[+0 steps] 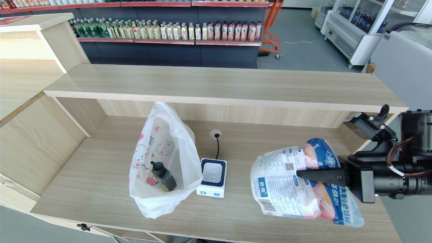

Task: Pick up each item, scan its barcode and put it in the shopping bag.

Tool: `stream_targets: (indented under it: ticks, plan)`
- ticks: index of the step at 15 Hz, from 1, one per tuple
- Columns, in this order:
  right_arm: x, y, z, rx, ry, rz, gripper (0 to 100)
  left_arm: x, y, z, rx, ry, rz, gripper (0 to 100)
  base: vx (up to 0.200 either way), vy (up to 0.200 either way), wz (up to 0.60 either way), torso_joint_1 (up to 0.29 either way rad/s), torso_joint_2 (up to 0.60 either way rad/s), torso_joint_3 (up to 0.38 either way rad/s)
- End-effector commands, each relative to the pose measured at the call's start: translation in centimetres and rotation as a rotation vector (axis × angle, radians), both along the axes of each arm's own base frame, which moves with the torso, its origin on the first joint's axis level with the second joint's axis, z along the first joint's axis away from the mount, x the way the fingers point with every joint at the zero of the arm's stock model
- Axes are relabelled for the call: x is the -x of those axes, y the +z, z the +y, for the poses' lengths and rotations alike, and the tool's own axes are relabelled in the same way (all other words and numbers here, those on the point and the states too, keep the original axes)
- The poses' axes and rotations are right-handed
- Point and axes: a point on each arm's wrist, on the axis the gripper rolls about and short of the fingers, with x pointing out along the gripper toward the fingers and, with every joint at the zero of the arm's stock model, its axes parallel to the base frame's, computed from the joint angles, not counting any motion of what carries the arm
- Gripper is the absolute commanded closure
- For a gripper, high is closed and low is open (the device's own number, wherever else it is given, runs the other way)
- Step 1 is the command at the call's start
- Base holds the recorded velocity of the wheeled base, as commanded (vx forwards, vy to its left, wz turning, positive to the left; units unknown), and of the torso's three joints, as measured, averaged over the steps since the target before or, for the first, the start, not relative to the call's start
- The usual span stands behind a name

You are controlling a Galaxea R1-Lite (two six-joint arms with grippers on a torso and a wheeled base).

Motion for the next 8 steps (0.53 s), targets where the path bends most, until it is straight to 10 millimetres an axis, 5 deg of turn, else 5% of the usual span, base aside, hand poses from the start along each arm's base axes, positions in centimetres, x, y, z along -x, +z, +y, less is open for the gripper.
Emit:
stream_targets:
  ticks: [1,4,8]
  plan:
    - [2.7,0.8,-1.9,0.117,-0.181,-0.199,100,0.0,0.0,0.0,0.000,0.000,0.000,0,0.000,0.000,0.00,0.000,0.00,0.000]
    - [3.9,0.9,-4.4,0.493,-0.432,-0.533,100,0.0,0.0,0.0,0.000,0.000,0.000,0,0.000,0.000,0.00,0.000,0.00,0.000]
    - [5.9,-0.9,-5.6,0.697,-0.512,-0.589,100,0.0,0.0,0.0,0.000,0.000,0.000,0,0.000,0.000,0.00,0.000,0.00,0.000]
